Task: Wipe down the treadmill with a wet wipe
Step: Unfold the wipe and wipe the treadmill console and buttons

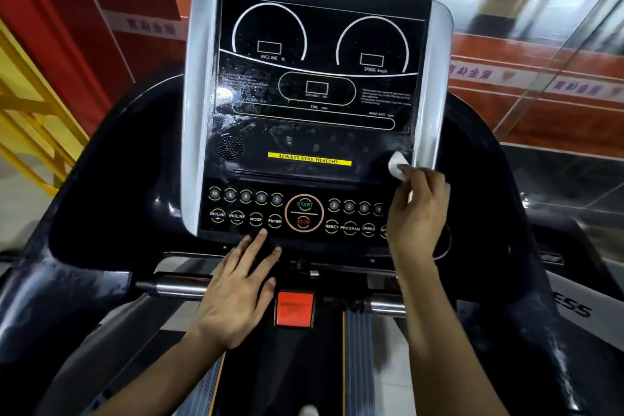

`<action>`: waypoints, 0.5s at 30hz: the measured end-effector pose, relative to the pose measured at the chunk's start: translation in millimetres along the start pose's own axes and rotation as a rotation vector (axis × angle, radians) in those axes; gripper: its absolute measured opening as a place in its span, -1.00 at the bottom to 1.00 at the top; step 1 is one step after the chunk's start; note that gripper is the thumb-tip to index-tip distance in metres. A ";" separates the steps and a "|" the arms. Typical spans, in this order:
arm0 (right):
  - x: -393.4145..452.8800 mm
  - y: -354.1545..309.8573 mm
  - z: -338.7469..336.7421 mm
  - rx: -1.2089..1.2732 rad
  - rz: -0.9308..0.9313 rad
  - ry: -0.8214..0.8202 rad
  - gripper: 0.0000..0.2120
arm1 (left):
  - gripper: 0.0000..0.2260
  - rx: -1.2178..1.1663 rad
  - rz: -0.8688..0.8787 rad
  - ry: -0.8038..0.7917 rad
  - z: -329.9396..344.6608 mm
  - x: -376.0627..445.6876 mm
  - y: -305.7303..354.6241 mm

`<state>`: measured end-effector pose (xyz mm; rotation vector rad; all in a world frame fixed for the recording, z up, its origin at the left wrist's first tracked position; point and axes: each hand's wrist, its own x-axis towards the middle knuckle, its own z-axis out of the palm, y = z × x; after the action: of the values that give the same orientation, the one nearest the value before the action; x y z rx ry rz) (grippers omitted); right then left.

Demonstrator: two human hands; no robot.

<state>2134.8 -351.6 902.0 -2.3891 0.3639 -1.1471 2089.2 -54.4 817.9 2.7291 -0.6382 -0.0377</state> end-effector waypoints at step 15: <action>-8.3 -149.2 89.9 0.079 -0.333 -0.575 -0.69 | -0.49 0.027 -0.106 0.044 -13.3 2.5 -18.9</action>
<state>2205.9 -193.8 923.9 -2.6287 -0.2722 -0.5301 2100.8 -35.3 824.4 2.7791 -0.4855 0.0051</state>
